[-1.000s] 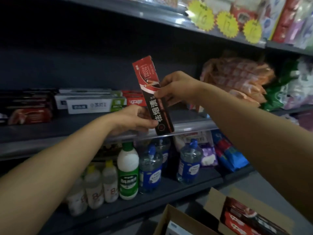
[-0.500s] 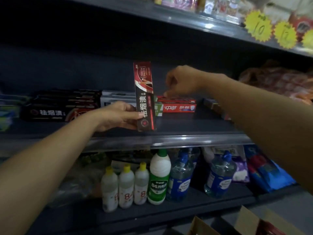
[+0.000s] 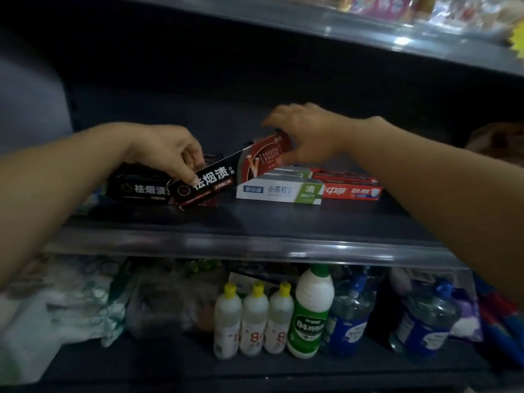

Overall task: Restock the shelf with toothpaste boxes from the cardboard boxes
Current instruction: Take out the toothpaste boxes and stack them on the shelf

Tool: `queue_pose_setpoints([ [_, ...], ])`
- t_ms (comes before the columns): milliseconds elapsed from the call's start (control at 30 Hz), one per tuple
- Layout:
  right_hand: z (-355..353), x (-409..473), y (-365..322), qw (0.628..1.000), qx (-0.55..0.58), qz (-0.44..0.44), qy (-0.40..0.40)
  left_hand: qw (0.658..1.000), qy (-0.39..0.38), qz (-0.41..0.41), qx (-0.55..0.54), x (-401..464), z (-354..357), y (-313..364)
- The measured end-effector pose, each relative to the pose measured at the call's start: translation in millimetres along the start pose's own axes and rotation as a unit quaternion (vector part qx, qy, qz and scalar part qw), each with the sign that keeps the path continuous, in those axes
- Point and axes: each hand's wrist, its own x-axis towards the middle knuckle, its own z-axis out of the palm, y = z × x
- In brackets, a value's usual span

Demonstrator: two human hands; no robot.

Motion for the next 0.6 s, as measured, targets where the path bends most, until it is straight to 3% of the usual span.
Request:
queue_pose_setpoints([
  [167, 21, 25, -29, 0.985, 0.169, 0.016, -0.038, 0.993, 0.008, -0.008, 0.115, -13, -19, -21],
  [333, 50, 44, -58, 0.949, 0.305, 0.043, -0.069, 0.991, -0.007, -0.037, 0.126, -23, -24, -52],
  [600, 83, 75, -89, 0.935, 0.342, 0.073, -0.062, 0.993, -0.004, -0.057, 0.107, -26, -10, -98],
])
